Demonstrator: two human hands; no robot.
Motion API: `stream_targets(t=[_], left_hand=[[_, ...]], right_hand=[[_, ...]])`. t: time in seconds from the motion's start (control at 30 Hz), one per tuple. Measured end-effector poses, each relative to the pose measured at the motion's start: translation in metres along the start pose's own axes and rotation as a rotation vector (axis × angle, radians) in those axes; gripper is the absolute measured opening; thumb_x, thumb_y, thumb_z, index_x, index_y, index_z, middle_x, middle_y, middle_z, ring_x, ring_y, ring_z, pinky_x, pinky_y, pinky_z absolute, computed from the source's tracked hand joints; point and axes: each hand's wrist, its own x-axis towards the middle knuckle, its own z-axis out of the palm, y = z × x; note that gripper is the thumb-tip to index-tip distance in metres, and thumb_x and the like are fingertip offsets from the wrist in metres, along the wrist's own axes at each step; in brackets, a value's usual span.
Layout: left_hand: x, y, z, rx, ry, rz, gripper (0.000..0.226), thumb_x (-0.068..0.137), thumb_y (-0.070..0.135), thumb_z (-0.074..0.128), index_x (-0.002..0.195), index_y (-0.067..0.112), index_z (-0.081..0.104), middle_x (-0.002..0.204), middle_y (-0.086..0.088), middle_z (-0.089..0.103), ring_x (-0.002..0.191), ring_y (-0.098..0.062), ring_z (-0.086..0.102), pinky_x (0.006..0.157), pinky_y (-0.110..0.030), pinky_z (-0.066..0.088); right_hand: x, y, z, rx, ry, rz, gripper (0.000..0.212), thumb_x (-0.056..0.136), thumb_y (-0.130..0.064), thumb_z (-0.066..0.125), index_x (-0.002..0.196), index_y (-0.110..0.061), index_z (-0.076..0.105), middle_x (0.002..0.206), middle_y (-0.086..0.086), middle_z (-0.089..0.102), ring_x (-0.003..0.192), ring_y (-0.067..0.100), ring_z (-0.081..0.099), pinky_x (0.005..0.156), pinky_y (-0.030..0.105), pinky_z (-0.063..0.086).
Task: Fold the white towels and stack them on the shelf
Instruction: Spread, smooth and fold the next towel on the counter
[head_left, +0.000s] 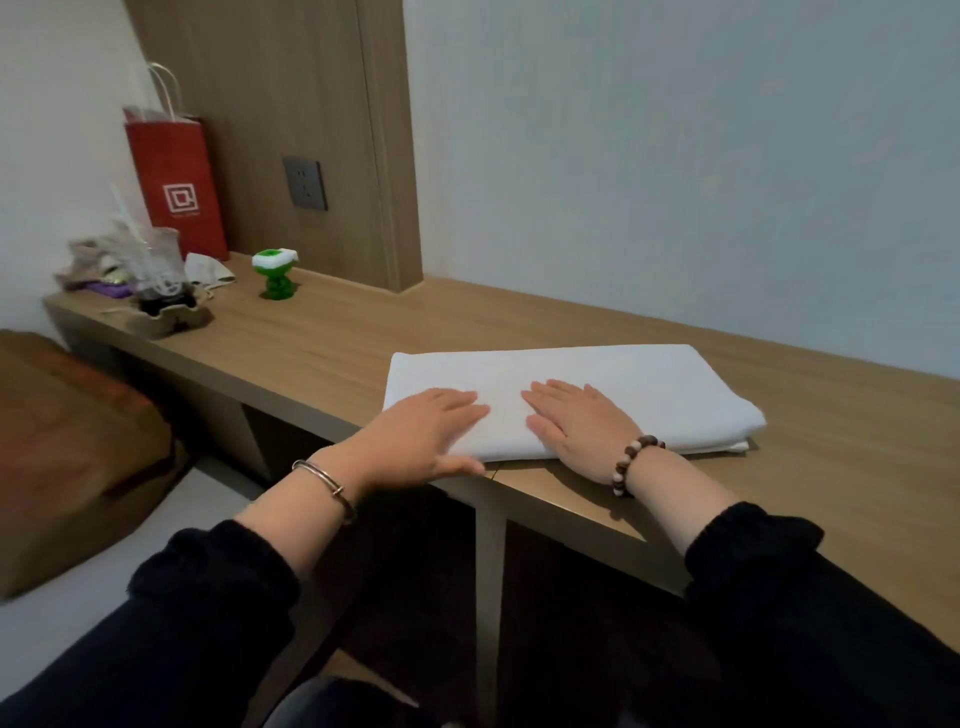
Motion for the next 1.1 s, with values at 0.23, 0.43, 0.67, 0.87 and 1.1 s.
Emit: stream_targets(t=[0.23,0.43,0.67,0.87,1.1], left_hand=[[-0.022,-0.01,-0.009,0.339,-0.053,-0.002,0.077,0.088,0.003,0.054,0.15,0.029,0.016,0.157,0.0,0.02,0.142,-0.019,0.022,0.112,-0.034,0.03],[-0.007,0.0,-0.06,0.189,0.341,0.097,0.039,0.078,0.001,0.057,0.115,0.014,0.064,0.112,-0.007,0.066,0.101,-0.031,0.062,0.08,-0.039,0.051],[0.035,0.009,-0.111,-0.332,1.02,-0.171,0.068,0.085,0.005,0.064,0.145,0.01,0.032,0.144,-0.011,0.04,0.132,-0.025,0.039,0.108,-0.034,0.034],[0.065,0.043,-0.117,-0.36,1.028,-0.178,0.071,0.09,0.021,0.05,0.151,0.02,0.013,0.158,-0.004,0.013,0.146,-0.017,0.006,0.118,-0.041,0.006],[0.078,0.051,-0.084,-0.086,0.527,-0.206,0.066,0.094,0.05,0.038,0.151,0.026,0.015,0.159,0.0,0.013,0.146,-0.019,0.004,0.115,-0.05,0.004]], right_hand=[[-0.003,-0.024,-0.003,-0.083,-0.085,0.096,0.095,0.08,-0.081,0.028,0.151,-0.018,0.018,0.159,0.001,0.015,0.146,0.018,0.011,0.117,0.045,0.009],[0.004,-0.054,-0.007,-0.117,0.11,0.053,0.082,0.077,-0.062,0.058,0.145,-0.027,0.028,0.132,0.003,0.054,0.116,0.027,0.054,0.09,0.037,0.044],[0.044,-0.062,-0.092,0.386,0.613,0.298,0.018,0.079,-0.009,0.055,0.067,-0.02,0.047,0.063,-0.001,0.049,0.068,0.028,0.05,0.049,0.026,0.024],[0.066,-0.054,-0.168,1.328,0.981,0.408,0.01,0.084,-0.008,0.064,0.078,-0.015,0.059,0.067,-0.006,0.059,0.064,0.015,0.058,0.046,0.017,0.04],[0.059,-0.007,-0.111,1.862,0.879,0.739,0.042,0.077,-0.026,0.073,0.113,-0.011,0.058,0.106,0.009,0.067,0.085,0.026,0.066,0.08,0.04,0.055]])
